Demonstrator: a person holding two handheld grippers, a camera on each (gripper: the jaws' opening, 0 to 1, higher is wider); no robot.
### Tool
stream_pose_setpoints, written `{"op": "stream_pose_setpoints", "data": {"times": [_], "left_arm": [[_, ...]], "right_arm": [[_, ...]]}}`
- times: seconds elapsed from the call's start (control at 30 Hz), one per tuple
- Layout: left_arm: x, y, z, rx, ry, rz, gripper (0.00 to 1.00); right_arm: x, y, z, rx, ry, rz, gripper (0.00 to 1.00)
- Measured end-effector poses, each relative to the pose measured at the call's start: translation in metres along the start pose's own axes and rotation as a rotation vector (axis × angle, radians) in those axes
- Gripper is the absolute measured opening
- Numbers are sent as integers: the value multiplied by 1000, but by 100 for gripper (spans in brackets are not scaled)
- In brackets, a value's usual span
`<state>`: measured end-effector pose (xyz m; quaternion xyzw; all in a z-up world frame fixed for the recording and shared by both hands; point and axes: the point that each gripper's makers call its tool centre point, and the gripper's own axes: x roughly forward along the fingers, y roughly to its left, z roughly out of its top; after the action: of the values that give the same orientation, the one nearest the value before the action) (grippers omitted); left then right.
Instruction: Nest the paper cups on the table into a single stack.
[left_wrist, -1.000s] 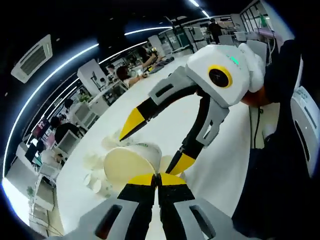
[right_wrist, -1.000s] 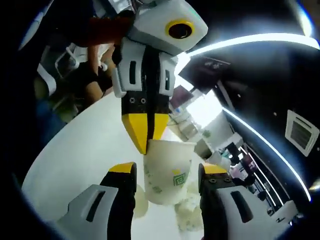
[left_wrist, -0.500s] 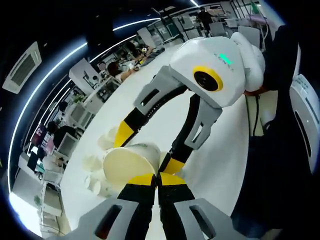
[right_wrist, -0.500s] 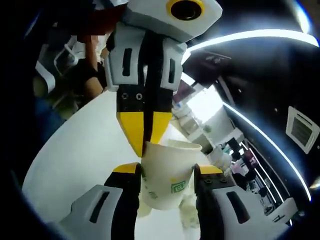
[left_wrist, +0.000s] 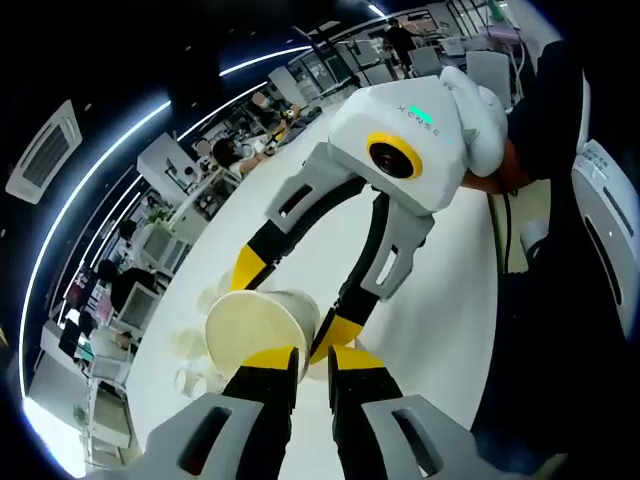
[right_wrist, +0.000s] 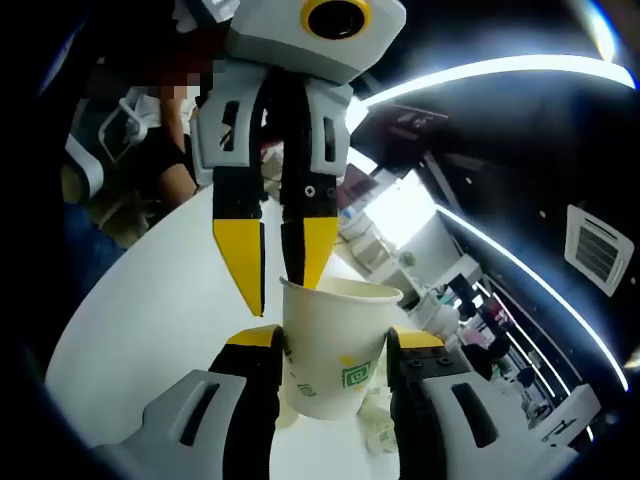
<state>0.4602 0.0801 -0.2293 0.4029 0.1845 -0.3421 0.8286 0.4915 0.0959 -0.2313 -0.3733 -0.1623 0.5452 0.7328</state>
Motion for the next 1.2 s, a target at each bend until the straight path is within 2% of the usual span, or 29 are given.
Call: {"op": "stream_pose_setpoints", "data": {"times": [0.07,0.13,0.3,0.47,0.57,0.67,0.8,0.97,1.2], "left_arm": [[-4,4,2,-15,-21,8,17],[-9,9,7,-45,-68,28,19],[-22,20,7,-111,-154,81,27],[-28,28,-6,-230,-232,123,35],[-27,29,-14,-342,-302,121,37],[-25,29,-16,-422,-377,110,40],[-19,29,-15,-543,-488,88,43],[-16,34,-10,-643,-614,84,43],[-8,31,-8,-655,-642,80,43]], "right_arm": [[-2,-3,0,11,-8,-8,44],[-5,-6,0,24,-17,-12,44],[-12,-11,-3,92,-47,-19,44],[-18,-11,-3,193,-107,1,44],[-19,-14,-1,264,-154,16,44],[-21,-13,2,320,-197,36,44],[-22,-12,4,382,-243,57,43],[-21,-10,1,419,-266,77,43],[-19,-7,-2,467,-294,104,43]]}}
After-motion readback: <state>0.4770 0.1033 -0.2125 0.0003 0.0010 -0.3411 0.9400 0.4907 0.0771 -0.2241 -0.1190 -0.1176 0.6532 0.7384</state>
